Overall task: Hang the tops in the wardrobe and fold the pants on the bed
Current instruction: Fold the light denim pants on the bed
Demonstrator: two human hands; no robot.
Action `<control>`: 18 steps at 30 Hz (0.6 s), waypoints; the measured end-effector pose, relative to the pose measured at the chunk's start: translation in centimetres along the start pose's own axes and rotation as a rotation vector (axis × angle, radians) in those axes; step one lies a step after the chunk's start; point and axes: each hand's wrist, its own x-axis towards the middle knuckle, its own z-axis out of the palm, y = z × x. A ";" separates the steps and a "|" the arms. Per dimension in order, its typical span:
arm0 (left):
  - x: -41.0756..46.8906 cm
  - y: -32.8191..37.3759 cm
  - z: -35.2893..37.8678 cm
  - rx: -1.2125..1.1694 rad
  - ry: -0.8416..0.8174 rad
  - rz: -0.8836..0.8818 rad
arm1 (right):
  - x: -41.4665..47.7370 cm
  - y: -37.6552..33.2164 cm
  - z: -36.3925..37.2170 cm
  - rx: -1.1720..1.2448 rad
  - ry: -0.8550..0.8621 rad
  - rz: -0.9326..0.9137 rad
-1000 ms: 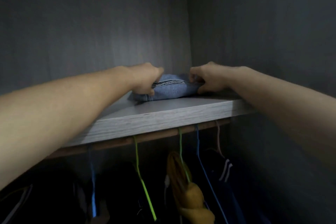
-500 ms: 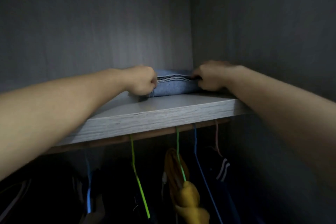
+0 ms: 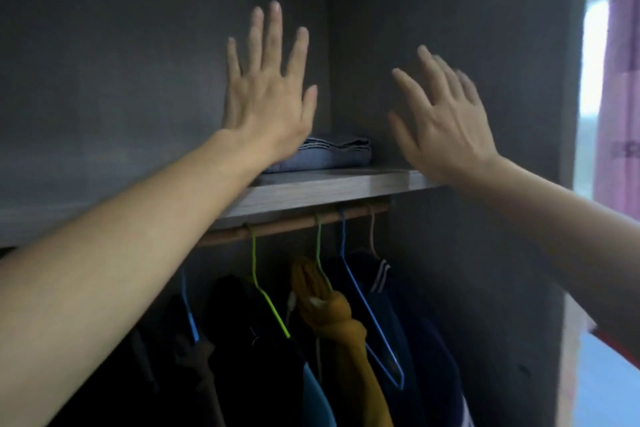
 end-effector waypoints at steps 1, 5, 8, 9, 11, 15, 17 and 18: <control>-0.9 1.1 -0.1 -0.042 0.025 -0.008 | -1.3 0.5 -1.2 -0.040 -0.004 0.007; -6.0 6.5 -0.7 -0.253 0.081 -0.034 | -7.8 3.1 -6.3 -0.164 -0.056 0.079; -11.0 11.6 -1.1 -0.369 0.030 0.008 | -13.7 5.3 -10.0 -0.231 -0.140 0.139; -12.7 13.2 -0.9 -0.387 0.002 0.014 | -15.6 6.0 -10.6 -0.255 -0.178 0.174; -15.6 16.4 -0.7 -0.422 -0.059 0.008 | -19.8 7.1 -11.5 -0.286 -0.260 0.250; -21.0 25.5 -3.5 -0.504 -0.156 0.060 | -30.0 10.5 -15.8 -0.339 -0.449 0.290; -23.7 30.3 -5.2 -0.547 -0.179 0.128 | -35.3 13.1 -19.2 -0.350 -0.523 0.280; -24.8 32.8 -6.1 -0.569 -0.180 0.168 | -37.8 14.7 -21.3 -0.365 -0.555 0.276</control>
